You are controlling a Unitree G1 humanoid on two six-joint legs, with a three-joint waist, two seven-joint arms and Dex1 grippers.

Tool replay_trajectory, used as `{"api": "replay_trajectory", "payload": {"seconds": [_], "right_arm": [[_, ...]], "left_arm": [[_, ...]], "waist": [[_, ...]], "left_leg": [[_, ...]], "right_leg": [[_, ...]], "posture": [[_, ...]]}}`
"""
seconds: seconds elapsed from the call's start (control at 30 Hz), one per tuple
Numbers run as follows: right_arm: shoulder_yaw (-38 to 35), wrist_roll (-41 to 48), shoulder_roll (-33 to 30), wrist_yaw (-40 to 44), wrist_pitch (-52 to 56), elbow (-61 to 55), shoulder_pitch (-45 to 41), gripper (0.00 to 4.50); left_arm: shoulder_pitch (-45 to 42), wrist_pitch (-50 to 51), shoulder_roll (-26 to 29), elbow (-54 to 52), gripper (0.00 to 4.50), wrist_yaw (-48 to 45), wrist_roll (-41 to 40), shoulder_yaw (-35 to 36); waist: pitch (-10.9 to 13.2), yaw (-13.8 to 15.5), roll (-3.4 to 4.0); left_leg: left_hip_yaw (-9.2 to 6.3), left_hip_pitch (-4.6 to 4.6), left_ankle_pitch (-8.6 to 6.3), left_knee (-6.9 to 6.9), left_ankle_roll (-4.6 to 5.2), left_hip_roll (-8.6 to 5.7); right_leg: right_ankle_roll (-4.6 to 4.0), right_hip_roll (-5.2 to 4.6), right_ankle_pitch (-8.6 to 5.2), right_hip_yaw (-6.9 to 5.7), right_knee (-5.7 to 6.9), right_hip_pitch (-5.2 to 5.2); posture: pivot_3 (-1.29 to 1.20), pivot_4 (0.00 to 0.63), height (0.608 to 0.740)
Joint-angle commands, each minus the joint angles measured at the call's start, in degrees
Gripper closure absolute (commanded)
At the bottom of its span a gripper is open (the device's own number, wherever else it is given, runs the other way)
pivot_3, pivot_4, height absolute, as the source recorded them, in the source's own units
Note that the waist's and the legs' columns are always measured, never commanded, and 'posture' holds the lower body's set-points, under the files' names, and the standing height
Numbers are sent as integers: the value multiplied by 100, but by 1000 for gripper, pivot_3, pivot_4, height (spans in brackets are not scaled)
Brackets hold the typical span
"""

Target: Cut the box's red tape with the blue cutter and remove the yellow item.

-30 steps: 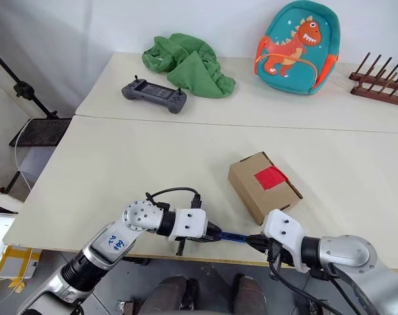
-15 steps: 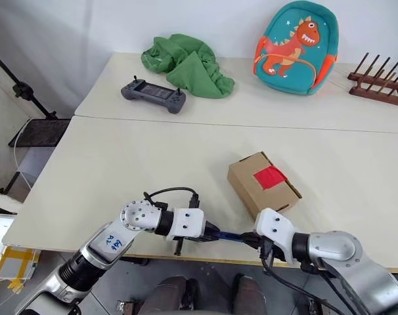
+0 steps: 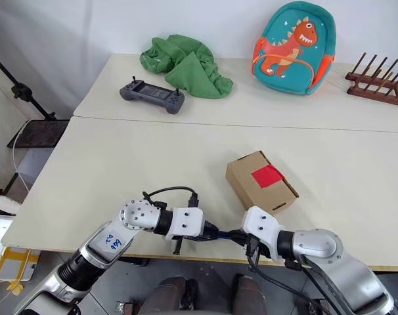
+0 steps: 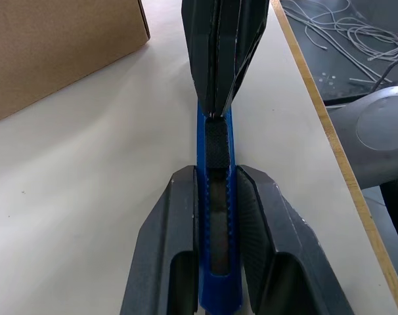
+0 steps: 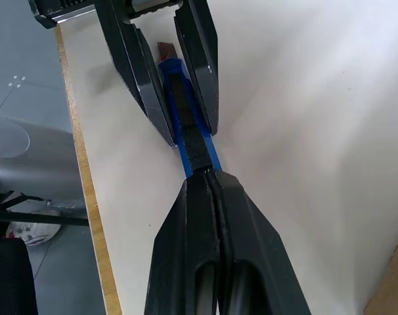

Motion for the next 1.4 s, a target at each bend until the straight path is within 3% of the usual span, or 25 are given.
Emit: {"api": "replay_trajectory", "payload": {"seconds": [0.03, 0.2, 0.4, 0.5, 0.63, 0.77, 0.87, 0.97, 1.03, 1.23, 1.4], "right_arm": [[148, 11, 77, 22, 41, -41, -25, 4444], [199, 15, 169, -33, 140, -60, -138, 4444], [-764, 652, -82, 152, 378, -504, 355, 4444], [-2132, 2397, -107, 383, 998, -922, 769, 3849], [-3707, 4897, -718, 15, 1863, -911, 1005, 2506], [-4199, 6694, -1442, -966, 2224, -475, 884, 1158], [-4049, 7774, -1986, -1822, 2205, -60, 602, 81], [-3401, 8959, -2349, -2812, 1880, 455, 16, 34], [-2946, 9278, -2424, -3108, 1842, 685, -418, 34], [-1573, 9278, -2136, -3785, 2041, 791, -1823, 34], [-1104, 9278, -1769, -4175, 2042, 926, -2315, 34]], "left_arm": [[-22, -44, -70, -36, 4038, 30, 16, -22], [-40, -90, -151, 56, 4038, 67, 45, -41], [187, -421, -100, 86, 4038, 180, -98, 247], [585, -1552, 2, 52, 4038, 12, -623, 760], [905, -2954, 274, 39, 4038, -358, -1304, 1577], [693, -3425, 368, 159, 4038, -425, -1536, 1980], [426, -3605, 369, 233, 4038, -477, -1630, 2098], [131, -3991, 352, 413, 4038, -501, -1462, 2070], [-1, -4137, 301, 524, 4038, -459, -1376, 2025], [-374, -4400, 68, 897, 4038, -228, -949, 1829], [-486, -4395, -47, 966, 4038, -15, -761, 1795]], "waist": [[0, -4, 0], [0, -20, 0], [0, 29, -1], [1, 27, 1], [1, 12, 1], [2, 23, 0], [2, 47, 0], [2, 40, 0], [6, 27, -6], [6, 10, -7], [6, 24, -7]], "left_leg": [[0, 0, 0, 0, 0, 0], [0, 0, 1, 0, 0, -1], [-2, -6, 1, 0, 3, -6], [-6, -10, 1, -1, 3, -5], [-14, -9, -2, -2, 2, 1], [-14, -4, -10, -2, -3, 1], [-13, -5, -11, -2, 1, 0], [-9, -7, -10, -2, 10, 0], [-9, -9, -9, -2, 11, 0], [-3, -21, -5, 1, 16, -1], [-9, -34, -4, 5, 19, -1]], "right_leg": [[0, -1, 0, 0, -1, 0], [0, -2, 0, -1, 4, -1], [0, -8, 0, 0, 8, -3], [0, -9, 0, 2, 7, -6], [-5, -13, -2, 4, -15, -4], [-7, -20, -2, 9, -20, 2], [-6, -23, -1, 8, -22, 2], [-6, -18, -1, 7, -23, 0], [-6, -14, -1, 1, -25, -2], [0, 0, 2, -18, -17, -3], [1, 1, 2, -24, -21, -5]], "posture": [[0, 150, 740], [0, 150, 740], [0, 150, 740], [0, 150, 740], [0, 150, 740], [0, 150, 740], [0, 150, 740], [0, 150, 740], [0, 150, 740], [0, 150, 740], [0, 150, 740]]}}
